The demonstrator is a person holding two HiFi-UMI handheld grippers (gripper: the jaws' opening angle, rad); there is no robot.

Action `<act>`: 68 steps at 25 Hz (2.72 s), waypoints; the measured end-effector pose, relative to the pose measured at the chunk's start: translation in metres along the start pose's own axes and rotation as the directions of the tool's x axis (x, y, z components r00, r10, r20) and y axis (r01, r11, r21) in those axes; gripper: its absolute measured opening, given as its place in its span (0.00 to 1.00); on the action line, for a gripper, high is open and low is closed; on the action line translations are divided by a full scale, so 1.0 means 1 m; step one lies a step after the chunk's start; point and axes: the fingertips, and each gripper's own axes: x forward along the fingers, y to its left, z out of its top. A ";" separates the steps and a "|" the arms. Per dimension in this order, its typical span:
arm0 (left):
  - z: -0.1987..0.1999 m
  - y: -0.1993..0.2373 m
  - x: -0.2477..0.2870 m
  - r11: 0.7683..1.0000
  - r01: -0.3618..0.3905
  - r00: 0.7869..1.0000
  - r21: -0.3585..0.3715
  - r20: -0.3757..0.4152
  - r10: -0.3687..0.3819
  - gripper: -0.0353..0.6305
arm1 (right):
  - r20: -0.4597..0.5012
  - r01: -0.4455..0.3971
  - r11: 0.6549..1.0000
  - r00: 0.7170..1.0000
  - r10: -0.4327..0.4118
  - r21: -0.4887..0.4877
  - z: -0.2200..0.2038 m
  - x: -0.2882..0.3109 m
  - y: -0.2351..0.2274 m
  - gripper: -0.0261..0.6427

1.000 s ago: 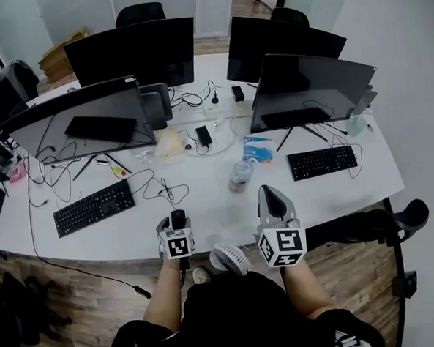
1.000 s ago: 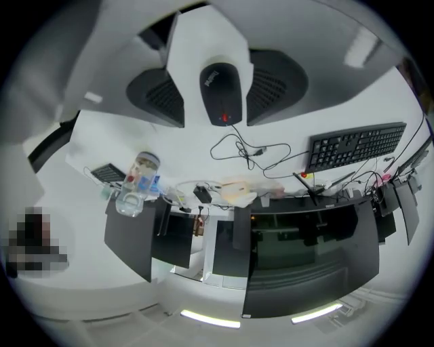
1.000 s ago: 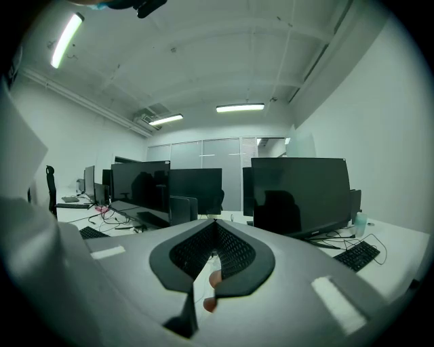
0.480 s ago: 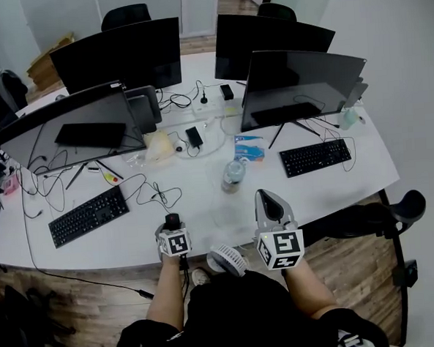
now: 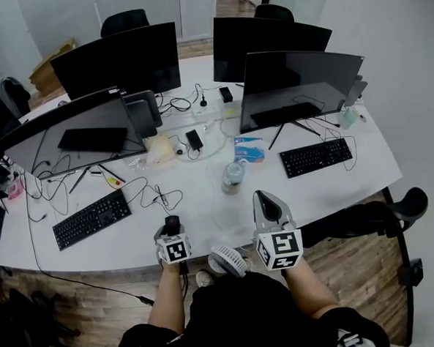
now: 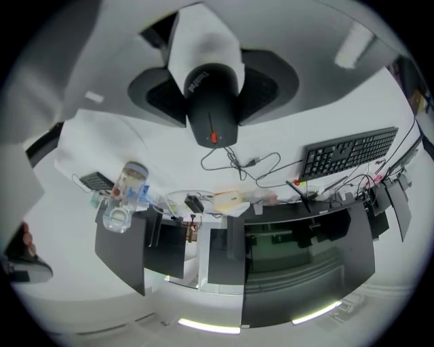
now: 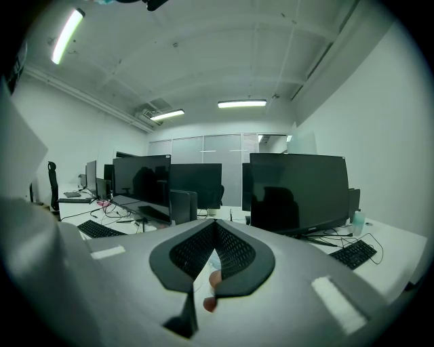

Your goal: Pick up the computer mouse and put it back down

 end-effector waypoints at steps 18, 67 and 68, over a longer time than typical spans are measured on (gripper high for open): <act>0.122 0.030 -0.143 0.997 -0.060 0.929 -0.050 0.362 0.074 0.49 | 0.044 -0.109 0.993 0.993 0.107 0.039 0.010 0.017 0.036 0.04; 0.030 0.001 -0.027 0.999 0.021 0.995 -0.030 0.097 -0.018 0.49 | 0.038 -0.016 0.999 0.999 0.015 0.046 0.004 0.006 -0.002 0.04; 0.023 -0.001 -0.020 0.999 0.026 0.996 -0.028 0.083 -0.023 0.49 | 0.036 -0.010 0.999 0.999 0.008 0.044 0.004 0.005 -0.005 0.04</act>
